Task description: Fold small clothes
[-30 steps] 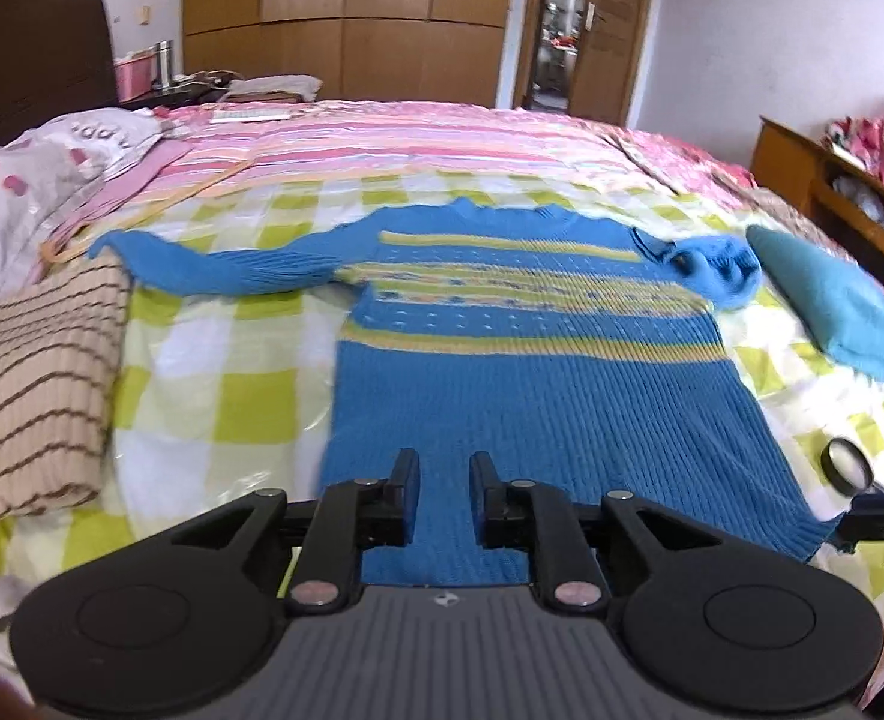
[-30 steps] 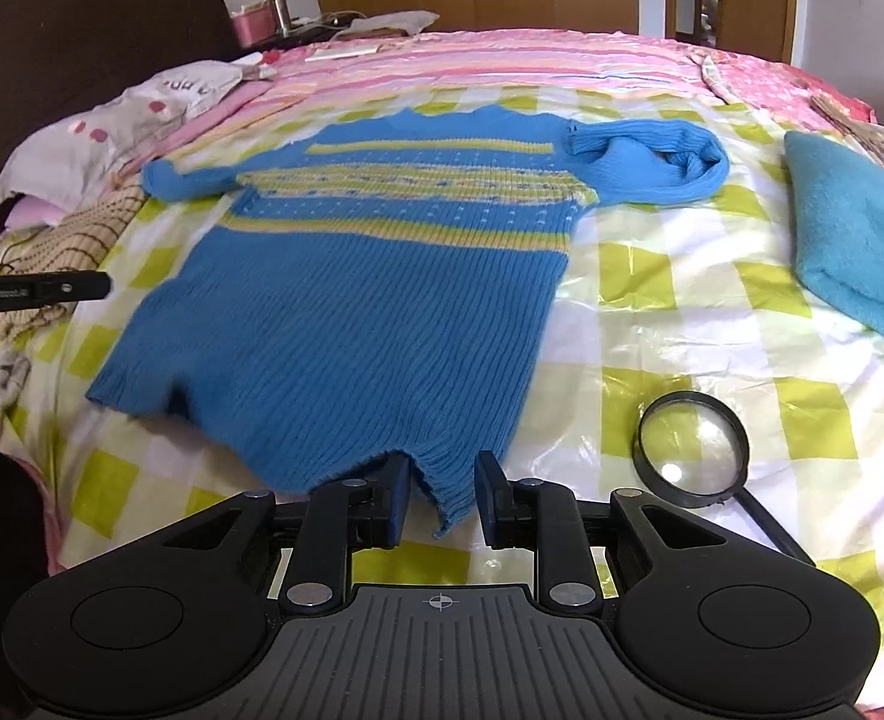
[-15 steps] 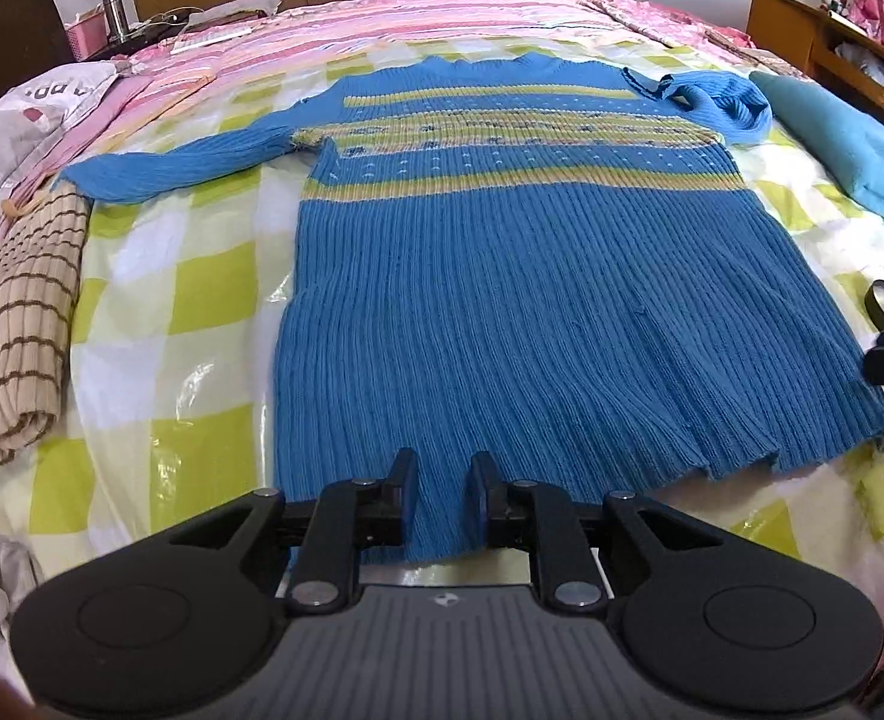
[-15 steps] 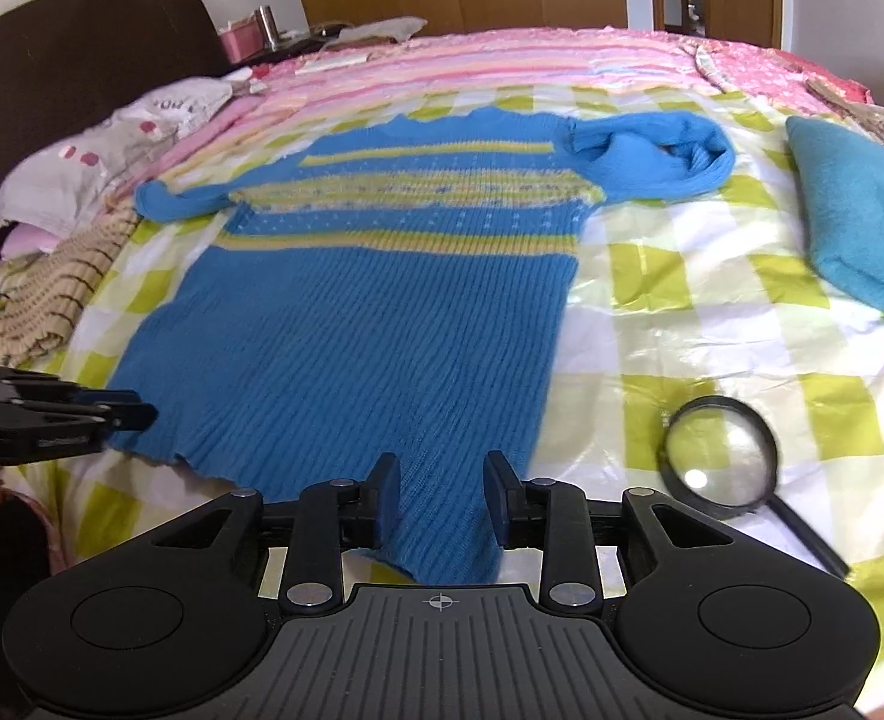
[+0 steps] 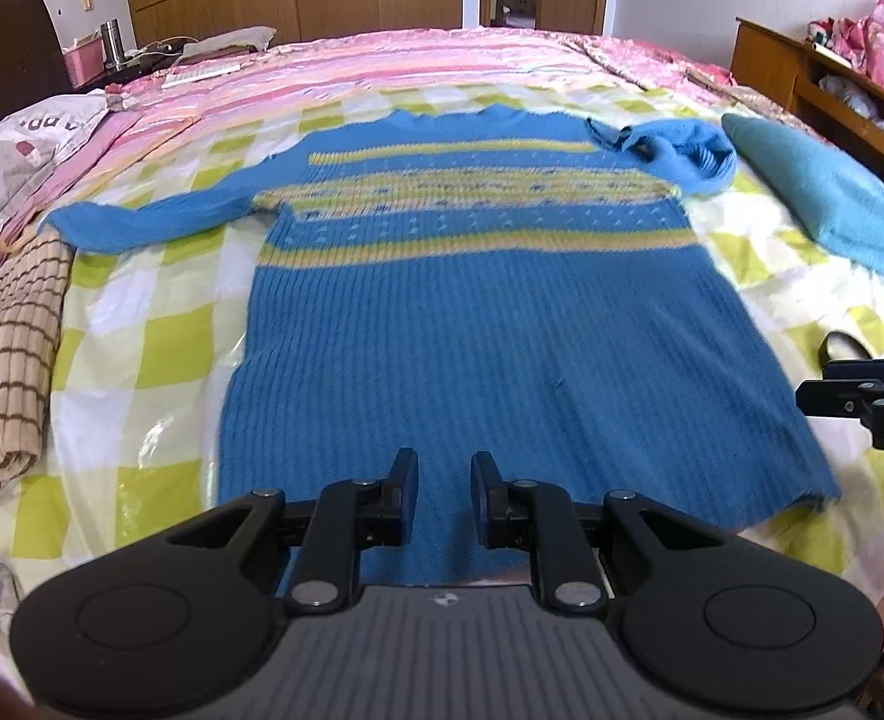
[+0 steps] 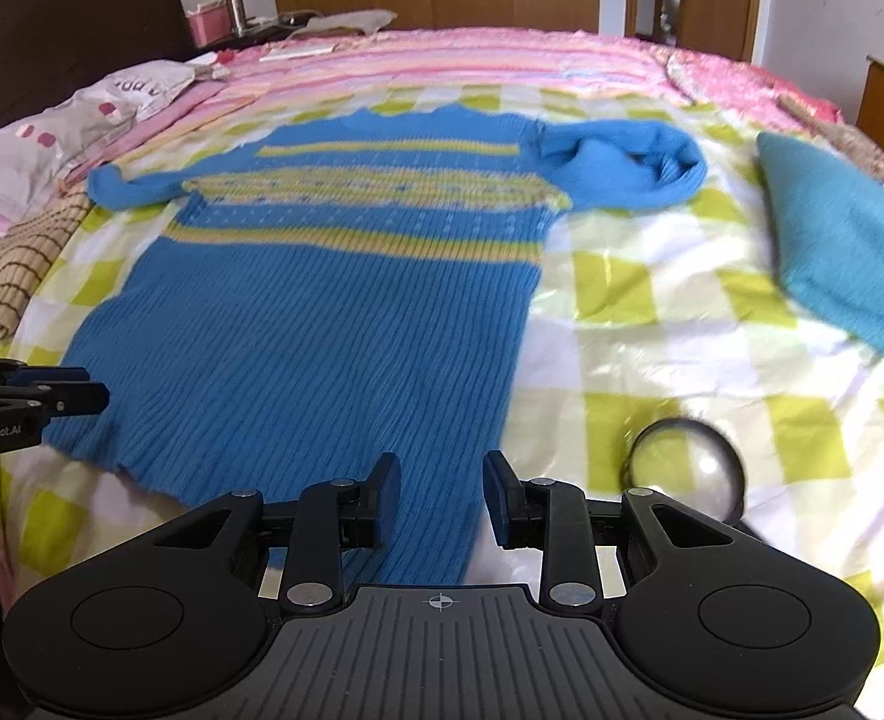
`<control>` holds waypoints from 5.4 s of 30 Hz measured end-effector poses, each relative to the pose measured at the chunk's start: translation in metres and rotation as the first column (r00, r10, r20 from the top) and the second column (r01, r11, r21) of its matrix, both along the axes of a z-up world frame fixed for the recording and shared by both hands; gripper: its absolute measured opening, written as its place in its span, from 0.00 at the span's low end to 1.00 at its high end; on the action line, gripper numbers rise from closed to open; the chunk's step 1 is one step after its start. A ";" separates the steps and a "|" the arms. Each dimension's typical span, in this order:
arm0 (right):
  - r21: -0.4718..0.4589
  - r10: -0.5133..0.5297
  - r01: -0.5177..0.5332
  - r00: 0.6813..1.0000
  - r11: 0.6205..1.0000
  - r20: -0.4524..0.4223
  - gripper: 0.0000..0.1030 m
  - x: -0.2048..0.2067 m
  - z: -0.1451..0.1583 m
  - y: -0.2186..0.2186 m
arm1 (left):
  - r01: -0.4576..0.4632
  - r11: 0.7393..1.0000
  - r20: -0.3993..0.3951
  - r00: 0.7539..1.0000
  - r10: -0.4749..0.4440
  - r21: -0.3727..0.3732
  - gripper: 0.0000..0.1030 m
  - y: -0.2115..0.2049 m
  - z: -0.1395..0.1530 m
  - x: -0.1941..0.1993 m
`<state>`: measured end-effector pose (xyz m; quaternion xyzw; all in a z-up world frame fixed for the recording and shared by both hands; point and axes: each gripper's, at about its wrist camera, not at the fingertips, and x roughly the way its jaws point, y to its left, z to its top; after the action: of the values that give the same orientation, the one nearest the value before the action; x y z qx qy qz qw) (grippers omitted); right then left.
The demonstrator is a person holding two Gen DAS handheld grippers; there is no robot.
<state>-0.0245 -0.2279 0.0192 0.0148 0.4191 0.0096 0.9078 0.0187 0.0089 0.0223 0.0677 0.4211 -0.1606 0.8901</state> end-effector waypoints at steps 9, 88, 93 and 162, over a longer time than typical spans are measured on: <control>-0.032 -0.029 0.031 0.997 0.999 0.070 0.29 0.002 0.017 -0.009 | -0.004 1.000 0.026 1.000 0.004 -0.019 0.25 -0.021 0.016 0.003; -0.378 0.067 -0.012 0.989 0.926 0.133 0.29 0.157 -0.020 -0.020 | -0.055 0.996 0.011 0.998 0.056 -0.070 0.37 -0.105 -0.026 0.159; -0.388 0.076 -0.021 0.989 0.921 0.127 0.28 0.163 -0.022 -0.020 | -0.062 0.996 0.006 0.998 0.063 -0.069 0.38 -0.106 -0.026 0.162; -0.575 0.432 -0.388 0.899 0.721 -0.065 0.52 0.274 0.005 -0.051 | -0.060 0.967 0.106 0.990 0.088 -0.247 0.52 -0.069 -0.020 0.176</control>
<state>0.2498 -0.2787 0.0247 -0.3527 0.3613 0.0840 0.8591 0.1952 -0.0606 0.0019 -0.0484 0.3479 -0.1735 0.9201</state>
